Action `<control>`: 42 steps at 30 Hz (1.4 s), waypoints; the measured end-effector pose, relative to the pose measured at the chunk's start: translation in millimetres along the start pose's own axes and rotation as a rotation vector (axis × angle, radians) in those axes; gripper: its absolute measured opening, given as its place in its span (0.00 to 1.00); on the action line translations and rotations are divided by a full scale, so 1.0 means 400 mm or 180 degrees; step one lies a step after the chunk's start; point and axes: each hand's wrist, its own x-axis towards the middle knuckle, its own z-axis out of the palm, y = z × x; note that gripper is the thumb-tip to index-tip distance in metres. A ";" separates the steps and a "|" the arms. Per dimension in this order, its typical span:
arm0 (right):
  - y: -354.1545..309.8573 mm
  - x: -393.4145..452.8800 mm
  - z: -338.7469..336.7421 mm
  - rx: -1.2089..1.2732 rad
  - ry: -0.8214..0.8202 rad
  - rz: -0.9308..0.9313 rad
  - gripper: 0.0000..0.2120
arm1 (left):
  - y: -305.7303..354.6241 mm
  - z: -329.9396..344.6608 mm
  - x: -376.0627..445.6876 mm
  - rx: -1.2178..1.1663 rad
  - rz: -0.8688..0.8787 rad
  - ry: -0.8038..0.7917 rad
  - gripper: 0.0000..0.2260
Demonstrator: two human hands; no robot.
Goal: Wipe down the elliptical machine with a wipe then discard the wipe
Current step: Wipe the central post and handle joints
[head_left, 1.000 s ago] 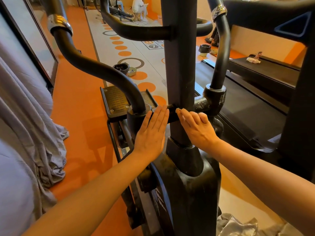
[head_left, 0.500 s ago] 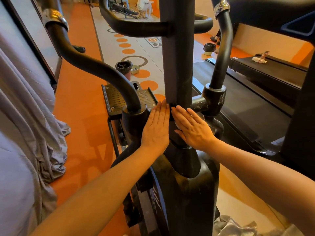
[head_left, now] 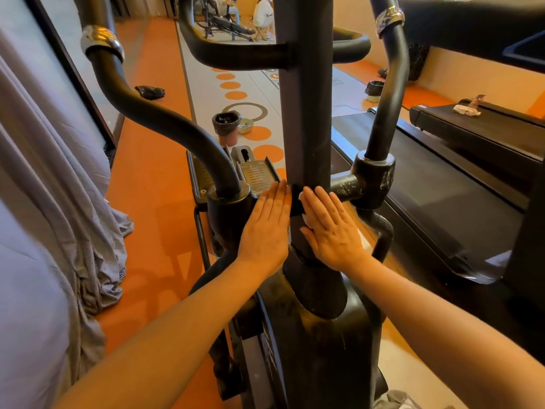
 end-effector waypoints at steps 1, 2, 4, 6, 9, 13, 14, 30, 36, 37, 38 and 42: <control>-0.016 -0.011 0.007 0.0084 0.0028 0.0117 0.30 | -0.001 0.002 0.000 0.0017 0.0005 0.0010 0.27; -0.029 -0.022 0.013 0.0121 0.0040 0.0196 0.30 | -0.001 0.004 -0.001 0.0051 0.0011 0.0026 0.27; -0.046 -0.038 0.021 0.0177 -0.0007 0.0314 0.29 | -0.003 0.008 0.000 0.0127 0.0031 0.0055 0.27; -0.051 -0.044 0.025 0.0158 -0.0030 0.0384 0.29 | -0.003 0.010 -0.001 0.0158 0.0027 0.0095 0.26; -0.039 -0.010 0.016 0.0075 0.0110 0.0342 0.30 | -0.002 0.011 -0.001 0.0113 0.0013 0.0092 0.27; -0.007 0.053 -0.015 0.0114 0.0122 0.0268 0.28 | -0.001 0.013 -0.001 0.0012 -0.0030 0.0014 0.29; -0.005 0.045 -0.014 0.0133 0.0095 0.0207 0.29 | -0.001 0.014 -0.001 0.0005 -0.0028 -0.0002 0.29; -0.032 0.008 -0.002 0.0429 0.0156 0.0645 0.32 | 0.005 0.006 0.001 -0.0080 -0.0096 -0.0168 0.30; -0.060 -0.009 0.015 0.0812 0.0203 0.0908 0.33 | 0.013 -0.005 -0.002 -0.0230 -0.0126 -0.0240 0.30; -0.052 0.023 0.006 0.0869 0.0271 0.1000 0.33 | 0.014 -0.005 -0.002 -0.0273 -0.0138 -0.0225 0.30; -0.044 0.058 -0.002 0.0961 0.0331 0.1169 0.33 | 0.014 -0.004 -0.001 -0.0295 -0.0154 -0.0195 0.30; -0.064 0.093 -0.008 0.1329 0.0479 0.1625 0.33 | 0.012 -0.004 -0.001 -0.0367 -0.0205 -0.0245 0.31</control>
